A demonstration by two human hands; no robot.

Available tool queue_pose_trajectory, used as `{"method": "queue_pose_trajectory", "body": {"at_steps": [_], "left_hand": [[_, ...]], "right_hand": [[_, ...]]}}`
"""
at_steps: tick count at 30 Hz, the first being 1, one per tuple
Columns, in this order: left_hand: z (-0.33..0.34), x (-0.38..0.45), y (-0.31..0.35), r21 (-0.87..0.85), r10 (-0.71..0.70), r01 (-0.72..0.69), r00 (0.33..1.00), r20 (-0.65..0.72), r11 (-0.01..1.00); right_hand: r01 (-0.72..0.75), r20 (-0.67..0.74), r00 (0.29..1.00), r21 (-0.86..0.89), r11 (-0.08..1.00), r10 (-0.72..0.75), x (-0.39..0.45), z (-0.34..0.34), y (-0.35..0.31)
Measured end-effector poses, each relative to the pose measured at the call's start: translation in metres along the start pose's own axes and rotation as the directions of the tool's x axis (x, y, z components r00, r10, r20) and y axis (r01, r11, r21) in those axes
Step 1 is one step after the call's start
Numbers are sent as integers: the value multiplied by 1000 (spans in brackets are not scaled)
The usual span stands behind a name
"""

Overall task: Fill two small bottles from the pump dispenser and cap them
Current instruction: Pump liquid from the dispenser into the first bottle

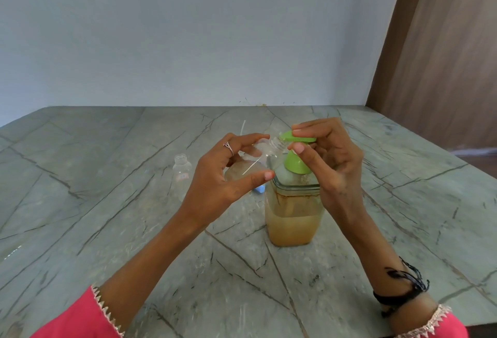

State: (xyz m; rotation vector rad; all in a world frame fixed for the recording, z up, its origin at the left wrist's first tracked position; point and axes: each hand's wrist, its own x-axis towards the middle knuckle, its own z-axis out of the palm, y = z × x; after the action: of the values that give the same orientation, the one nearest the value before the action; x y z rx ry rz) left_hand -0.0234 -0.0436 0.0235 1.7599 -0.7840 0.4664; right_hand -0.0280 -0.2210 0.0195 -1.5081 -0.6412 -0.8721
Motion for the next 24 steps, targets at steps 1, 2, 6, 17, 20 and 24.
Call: {"method": "queue_pose_trajectory", "body": {"at_steps": [1,2,6,17,20,24], "left_hand": [[0,0,0,0,-4,4,1000,0,1000],[0,1,1,2,-6,6,1000,0,1000],[0,1,2,-5,-11,11,1000,3,1000],[1,1,1,-13,-17,17,1000,-3,1000],[1,1,0,-7,-14,14,1000,-3,1000],[2,2,-1,-1,-17,17,1000,-2,1000]], "right_hand": [[-4,0,1000,-3,1000,4,-1,0,1],[-7,3,1000,-8,1000,7,-3,0,1],[-43,36,998,-15,999,43,-6,-1,1],[-119,192,973,-47,992,126,-10,-5,-6],[-112,182,976,-66,992,122,-8,-4,-7],[-118,117,986,-7,993,118,-8,-1,-7]]}}
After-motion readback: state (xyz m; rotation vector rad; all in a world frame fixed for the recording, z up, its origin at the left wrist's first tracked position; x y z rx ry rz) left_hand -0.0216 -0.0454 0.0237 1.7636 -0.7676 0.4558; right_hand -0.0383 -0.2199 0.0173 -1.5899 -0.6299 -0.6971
